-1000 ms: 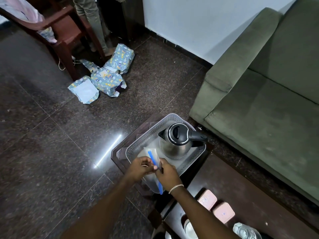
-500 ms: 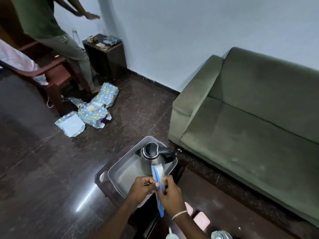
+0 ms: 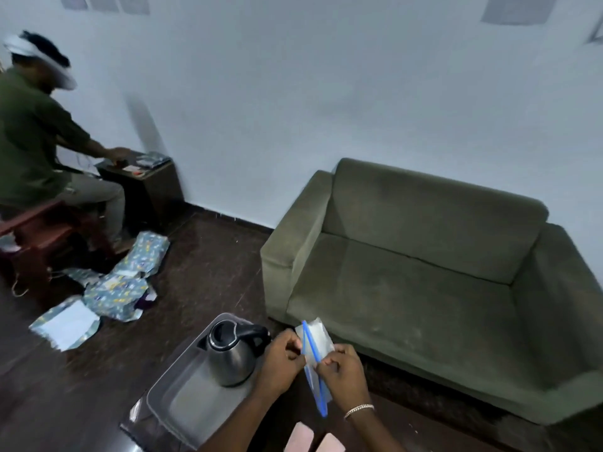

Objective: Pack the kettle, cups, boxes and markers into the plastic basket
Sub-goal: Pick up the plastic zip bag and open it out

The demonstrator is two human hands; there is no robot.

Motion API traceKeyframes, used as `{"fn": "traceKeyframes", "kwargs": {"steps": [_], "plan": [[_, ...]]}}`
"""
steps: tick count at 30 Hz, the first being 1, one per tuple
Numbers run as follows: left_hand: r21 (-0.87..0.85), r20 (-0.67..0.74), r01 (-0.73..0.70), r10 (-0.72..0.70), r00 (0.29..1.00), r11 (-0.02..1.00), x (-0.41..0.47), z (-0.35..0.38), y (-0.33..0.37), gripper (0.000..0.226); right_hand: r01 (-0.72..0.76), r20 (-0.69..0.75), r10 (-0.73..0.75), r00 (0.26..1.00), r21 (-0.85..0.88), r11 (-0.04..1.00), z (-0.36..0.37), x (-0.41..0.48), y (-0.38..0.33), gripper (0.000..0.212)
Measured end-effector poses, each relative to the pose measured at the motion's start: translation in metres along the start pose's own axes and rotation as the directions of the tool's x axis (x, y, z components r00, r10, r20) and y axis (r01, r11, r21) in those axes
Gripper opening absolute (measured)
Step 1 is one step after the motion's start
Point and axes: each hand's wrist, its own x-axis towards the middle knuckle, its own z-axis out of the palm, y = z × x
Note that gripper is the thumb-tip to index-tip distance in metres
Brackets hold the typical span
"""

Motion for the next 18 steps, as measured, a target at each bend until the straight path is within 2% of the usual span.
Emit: {"fn": "traceKeyframes", "kwargs": {"steps": [3,5,8,11,14,18], "plan": [[0.153,0.064,-0.15,0.141,0.988,0.977,-0.002,0.017,0.029,0.028,-0.055,-0.007,0.055,0.998,0.006,0.998,-0.04,-0.001,-0.004,0.028],[0.205,0.164,-0.214,0.182,0.97,0.955,-0.002,0.028,0.044,0.04,-0.085,-0.025,0.084,0.996,-0.032,0.996,-0.065,-0.002,-0.004,0.017],[0.237,0.225,-0.268,0.215,0.95,0.934,0.0,0.042,0.063,0.047,-0.089,-0.101,0.084,0.991,-0.048,0.995,-0.098,-0.001,-0.005,0.013],[0.267,0.28,-0.279,0.202,0.938,0.922,0.002,0.054,0.081,0.052,-0.088,-0.155,0.076,0.985,-0.071,0.994,-0.13,-0.001,-0.008,0.015],[0.297,0.311,-0.302,0.207,0.928,0.906,0.003,0.064,0.102,0.054,-0.021,-0.195,-0.004,0.981,-0.125,0.992,-0.154,-0.001,-0.009,0.019],[0.296,0.317,-0.321,0.224,0.922,0.9,0.002,0.079,0.126,0.053,0.119,-0.106,-0.15,0.983,-0.259,0.959,-0.185,-0.007,-0.018,0.035]]}}
